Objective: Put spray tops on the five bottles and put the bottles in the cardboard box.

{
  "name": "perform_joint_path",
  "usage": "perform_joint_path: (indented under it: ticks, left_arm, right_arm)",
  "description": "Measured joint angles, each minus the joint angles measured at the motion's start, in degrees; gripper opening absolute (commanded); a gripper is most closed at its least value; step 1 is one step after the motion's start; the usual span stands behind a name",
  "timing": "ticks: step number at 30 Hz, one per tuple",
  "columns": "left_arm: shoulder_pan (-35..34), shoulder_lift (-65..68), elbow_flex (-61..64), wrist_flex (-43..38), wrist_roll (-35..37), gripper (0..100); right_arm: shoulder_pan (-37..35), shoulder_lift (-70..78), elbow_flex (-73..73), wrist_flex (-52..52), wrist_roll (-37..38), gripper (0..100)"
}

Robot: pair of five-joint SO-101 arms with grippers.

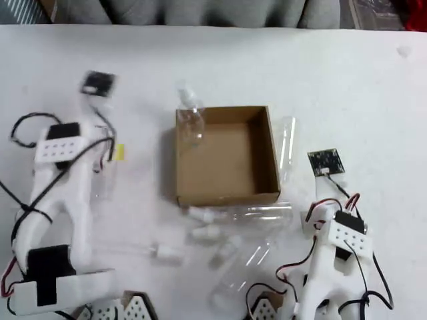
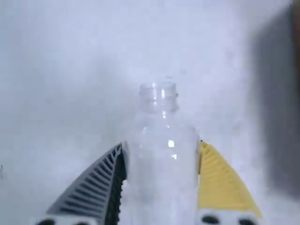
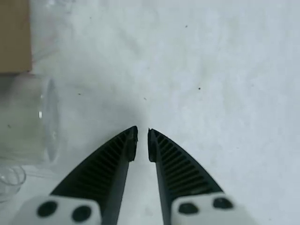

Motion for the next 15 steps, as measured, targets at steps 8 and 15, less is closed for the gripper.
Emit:
perform_joint_path:
  ticks: [8, 15]
  left_arm:
    - [-4.8, 0.3, 2.8, -9.2, 8.2, 4]
    - [-4.9, 0.3, 4.5, -11.3, 8.5, 4]
  right_arm:
    - [0.0, 0.0, 0.2, 0.0, 0.0, 1.7]
    - [0.0, -0.4, -0.9, 1.7, 0.2, 1.8]
